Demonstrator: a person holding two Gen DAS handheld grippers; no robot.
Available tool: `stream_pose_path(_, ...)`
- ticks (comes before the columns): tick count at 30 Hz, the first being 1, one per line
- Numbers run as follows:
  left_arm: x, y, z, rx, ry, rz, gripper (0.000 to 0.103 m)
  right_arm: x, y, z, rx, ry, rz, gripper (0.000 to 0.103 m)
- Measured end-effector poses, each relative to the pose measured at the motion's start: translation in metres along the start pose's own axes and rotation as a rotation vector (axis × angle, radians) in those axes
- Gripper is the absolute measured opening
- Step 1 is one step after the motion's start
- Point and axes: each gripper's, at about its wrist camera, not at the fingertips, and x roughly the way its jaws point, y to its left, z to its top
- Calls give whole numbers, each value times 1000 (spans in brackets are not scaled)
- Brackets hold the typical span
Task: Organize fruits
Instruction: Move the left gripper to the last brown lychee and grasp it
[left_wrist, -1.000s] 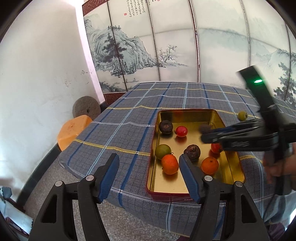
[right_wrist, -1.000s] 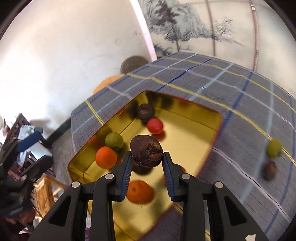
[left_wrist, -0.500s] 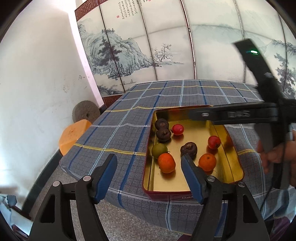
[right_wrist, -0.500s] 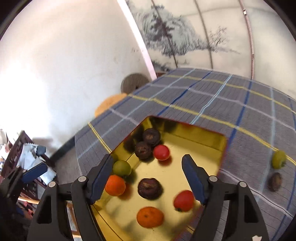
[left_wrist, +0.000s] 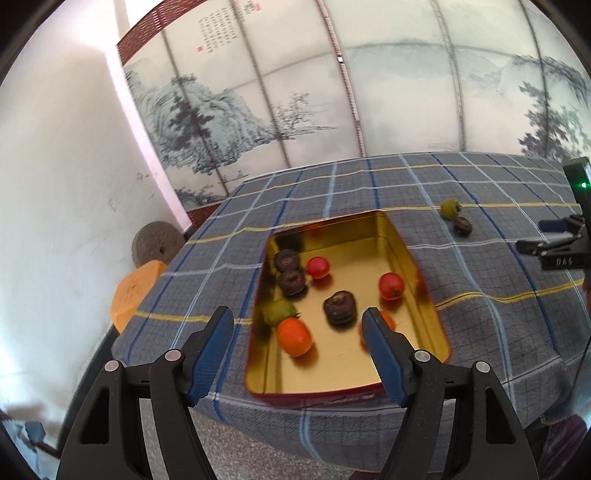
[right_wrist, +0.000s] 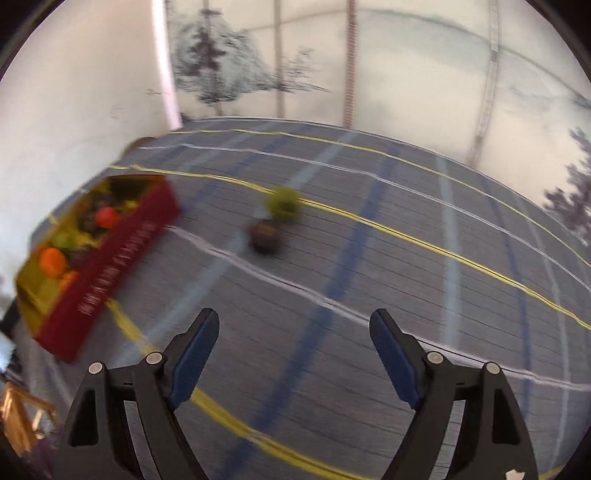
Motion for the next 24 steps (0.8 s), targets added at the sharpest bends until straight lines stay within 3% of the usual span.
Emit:
stream_pose_path(2,0,-12,6,30,2,-16,73,6,-29,-6,19,32,-93,88)
stream_pose_path(6,1,-41,20,95,-5,-51,73,19,-74,-17,71,100,-164,89)
stream_pose_path(9,10,-62,34,120,22,-136,73,23,-96,-24,148,107,-142,99)
stream_pose_path(16,60,-113,78,88,176,-347,73,25,-103,-25,186,117,-122,103)
stream_pose_path(24,126,-160,114,6,268,-427,69,25,-102,-26,181,117,-113,103)
